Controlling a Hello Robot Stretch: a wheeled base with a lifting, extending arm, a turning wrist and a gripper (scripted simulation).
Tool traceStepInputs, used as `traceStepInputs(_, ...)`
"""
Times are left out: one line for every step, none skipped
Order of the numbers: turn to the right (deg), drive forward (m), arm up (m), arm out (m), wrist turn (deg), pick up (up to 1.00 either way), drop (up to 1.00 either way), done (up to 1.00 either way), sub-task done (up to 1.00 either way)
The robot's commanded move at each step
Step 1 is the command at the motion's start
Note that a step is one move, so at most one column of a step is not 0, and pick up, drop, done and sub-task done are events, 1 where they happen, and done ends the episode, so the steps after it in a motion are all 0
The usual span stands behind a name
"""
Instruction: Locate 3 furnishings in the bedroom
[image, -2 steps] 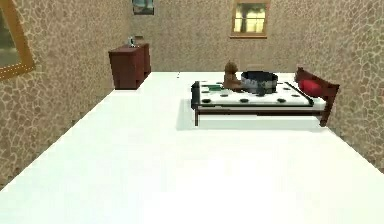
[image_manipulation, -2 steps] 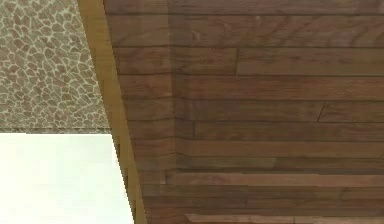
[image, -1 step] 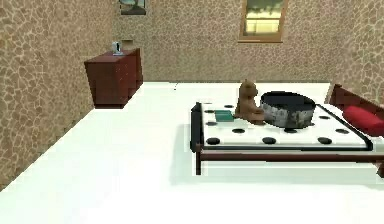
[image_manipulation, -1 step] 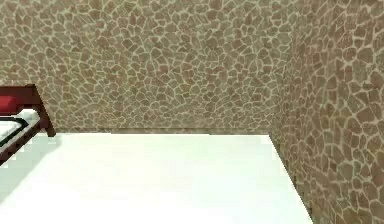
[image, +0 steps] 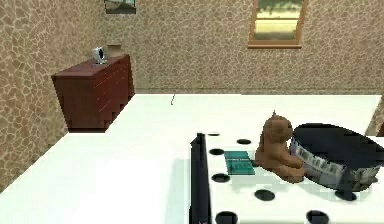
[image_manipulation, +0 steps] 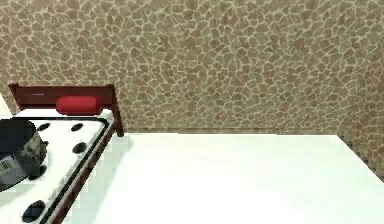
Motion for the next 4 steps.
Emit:
traceStepInputs(39.0,0.00,0.00,0.00,0.0,0.00,0.00,0.00,0.00)
traceStepInputs(0.0,0.00,0.00,0.00,0.0,0.00,0.00,0.00,1.00)
traceStepInputs(-45.0,0.00,0.00,0.00,0.0,0.00,0.00,0.00,0.00)
traceStepInputs(-42.0,0.00,0.00,0.00,0.0,0.00,0.00,0.00,0.00)
